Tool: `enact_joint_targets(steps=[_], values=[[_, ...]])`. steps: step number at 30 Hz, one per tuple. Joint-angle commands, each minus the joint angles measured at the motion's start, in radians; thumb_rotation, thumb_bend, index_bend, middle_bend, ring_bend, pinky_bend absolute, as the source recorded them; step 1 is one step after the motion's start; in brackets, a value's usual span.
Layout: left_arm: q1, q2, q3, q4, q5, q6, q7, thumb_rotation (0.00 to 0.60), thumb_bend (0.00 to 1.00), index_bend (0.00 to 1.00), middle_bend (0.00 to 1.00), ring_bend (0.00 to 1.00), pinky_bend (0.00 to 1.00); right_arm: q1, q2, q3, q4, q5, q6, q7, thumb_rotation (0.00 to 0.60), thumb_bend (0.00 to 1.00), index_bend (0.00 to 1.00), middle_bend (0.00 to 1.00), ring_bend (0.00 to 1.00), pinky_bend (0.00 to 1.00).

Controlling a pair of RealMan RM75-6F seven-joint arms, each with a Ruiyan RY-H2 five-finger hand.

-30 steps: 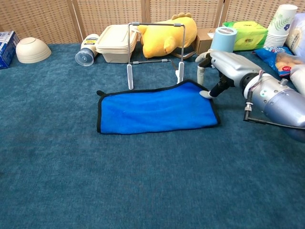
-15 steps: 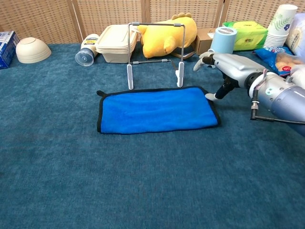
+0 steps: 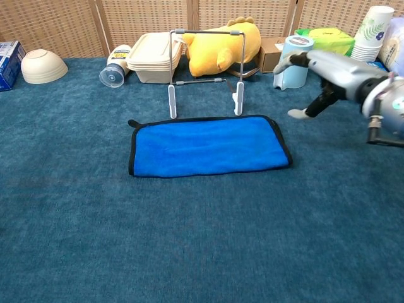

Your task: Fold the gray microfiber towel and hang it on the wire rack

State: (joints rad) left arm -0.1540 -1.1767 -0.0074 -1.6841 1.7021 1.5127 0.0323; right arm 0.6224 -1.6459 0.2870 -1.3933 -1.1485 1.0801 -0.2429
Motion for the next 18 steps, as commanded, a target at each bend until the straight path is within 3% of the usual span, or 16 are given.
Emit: enact_joint_targets(steps=[1,11,18], values=[[-0.009,-0.002,0.0,0.028,0.009,-0.009,0.017,0.6,0.3,0.27,0.11,0.0,0.0,-0.053,0.078,-0.02,-0.093,-0.001,0.054,-0.022,0.6,0.28,0.19,0.04,0.0,0.0],[-0.048,-0.026,-0.005,0.129,0.02,-0.049,0.057,0.6,0.3,0.26,0.1,0.0,0.0,-0.148,0.212,-0.074,-0.249,-0.043,0.159,-0.043,0.6,0.28,0.19,0.04,0.0,0.0],[-0.142,-0.087,-0.027,0.304,0.084,-0.091,0.045,0.6,0.3,0.27,0.13,0.0,0.0,-0.226,0.288,-0.113,-0.34,-0.08,0.246,-0.038,0.6,0.28,0.19,0.04,0.0,0.0]])
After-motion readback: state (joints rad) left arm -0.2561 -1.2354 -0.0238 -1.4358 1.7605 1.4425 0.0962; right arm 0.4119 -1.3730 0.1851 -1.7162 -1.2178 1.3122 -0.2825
